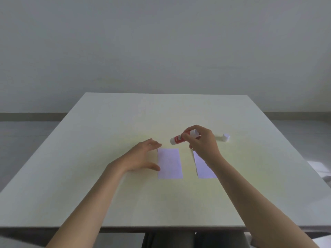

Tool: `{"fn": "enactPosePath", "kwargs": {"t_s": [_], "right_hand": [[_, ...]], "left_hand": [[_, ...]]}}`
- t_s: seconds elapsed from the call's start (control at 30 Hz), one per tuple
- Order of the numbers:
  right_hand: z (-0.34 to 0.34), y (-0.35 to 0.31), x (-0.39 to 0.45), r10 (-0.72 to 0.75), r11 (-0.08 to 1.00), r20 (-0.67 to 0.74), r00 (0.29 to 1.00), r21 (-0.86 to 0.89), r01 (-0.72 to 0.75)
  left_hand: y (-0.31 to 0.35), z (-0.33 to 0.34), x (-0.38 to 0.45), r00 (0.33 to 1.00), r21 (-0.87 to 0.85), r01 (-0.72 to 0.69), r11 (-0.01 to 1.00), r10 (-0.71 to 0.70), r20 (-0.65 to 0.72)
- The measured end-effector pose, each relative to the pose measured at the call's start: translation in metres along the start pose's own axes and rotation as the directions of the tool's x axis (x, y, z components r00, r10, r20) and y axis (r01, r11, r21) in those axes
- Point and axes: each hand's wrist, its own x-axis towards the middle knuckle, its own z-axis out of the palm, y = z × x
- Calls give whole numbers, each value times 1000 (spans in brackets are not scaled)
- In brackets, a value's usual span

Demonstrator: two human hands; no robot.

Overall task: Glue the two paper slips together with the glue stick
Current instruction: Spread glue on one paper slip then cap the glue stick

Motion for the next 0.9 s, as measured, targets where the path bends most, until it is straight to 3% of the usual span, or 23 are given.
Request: {"fn": "enactPosePath", "kwargs": {"t_s": [0.17,0.5,0.73,0.9], "right_hand": [[23,10,1,-57,978,48,997,-200,66],[41,18,4,-96,955,119,988,-269,125],[38,17,9,-79,932,166,983,-337,132],[24,17,13,-63,920,120,991,-377,104]], "left_hand": [[-3,11,7,1000,107,-29,994,29,-3],[-20,20,10,998,-3,-60,998,60,-30],[-23,19,12,997,62,-71,996,71,10],[-21,18,13,998,138,-61,989,57,31]]}}
